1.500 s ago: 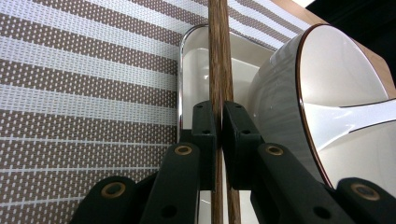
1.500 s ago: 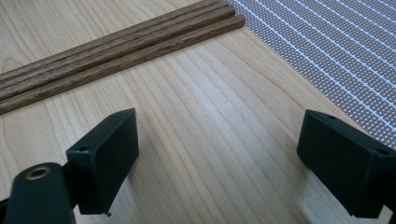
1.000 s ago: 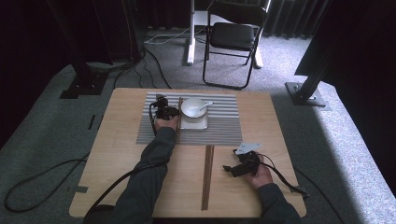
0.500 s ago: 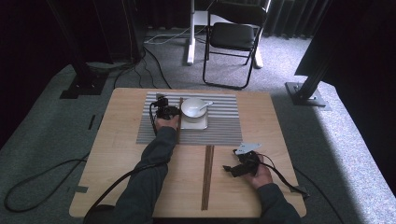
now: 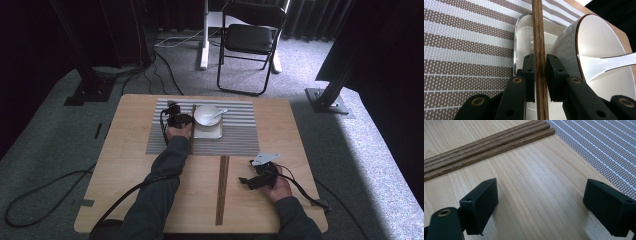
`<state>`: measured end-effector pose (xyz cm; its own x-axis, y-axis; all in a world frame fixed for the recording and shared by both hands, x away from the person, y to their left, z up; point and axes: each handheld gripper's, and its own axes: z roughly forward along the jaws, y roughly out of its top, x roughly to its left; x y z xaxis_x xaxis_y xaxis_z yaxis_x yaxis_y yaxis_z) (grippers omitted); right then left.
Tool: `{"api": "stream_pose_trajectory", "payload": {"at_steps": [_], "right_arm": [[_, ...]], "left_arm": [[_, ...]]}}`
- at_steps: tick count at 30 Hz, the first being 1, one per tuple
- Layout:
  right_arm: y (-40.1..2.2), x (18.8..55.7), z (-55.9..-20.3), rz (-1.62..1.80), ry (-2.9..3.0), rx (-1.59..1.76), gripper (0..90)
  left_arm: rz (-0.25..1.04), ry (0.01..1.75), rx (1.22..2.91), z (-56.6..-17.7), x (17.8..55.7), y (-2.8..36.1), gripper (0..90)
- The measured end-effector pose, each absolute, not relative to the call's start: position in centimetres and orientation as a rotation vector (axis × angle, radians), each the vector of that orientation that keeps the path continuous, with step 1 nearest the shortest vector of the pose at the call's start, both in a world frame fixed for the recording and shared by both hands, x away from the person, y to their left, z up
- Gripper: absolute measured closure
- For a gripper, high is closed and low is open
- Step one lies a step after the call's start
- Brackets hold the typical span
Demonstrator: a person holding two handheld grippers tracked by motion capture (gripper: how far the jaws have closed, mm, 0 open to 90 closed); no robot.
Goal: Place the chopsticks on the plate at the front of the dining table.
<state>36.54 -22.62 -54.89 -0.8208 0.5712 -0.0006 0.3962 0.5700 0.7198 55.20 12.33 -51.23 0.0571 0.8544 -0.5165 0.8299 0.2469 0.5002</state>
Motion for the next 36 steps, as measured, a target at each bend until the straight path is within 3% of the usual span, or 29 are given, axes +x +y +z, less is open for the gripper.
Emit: {"api": "stream_pose_trajectory", "payload": {"at_steps": [17,36], "right_arm": [[-22.6,36.5,-54.9,1.092,2.570,0.807,12.0],[-22.6,36.5,-54.9,1.092,2.570,0.806,12.0]], "left_arm": [[0.105,1.672,1.591,-49.3,53.5,13.4,68.6],[0.146,1.503,1.703,-48.3,47.7,14.5,57.0]]}}
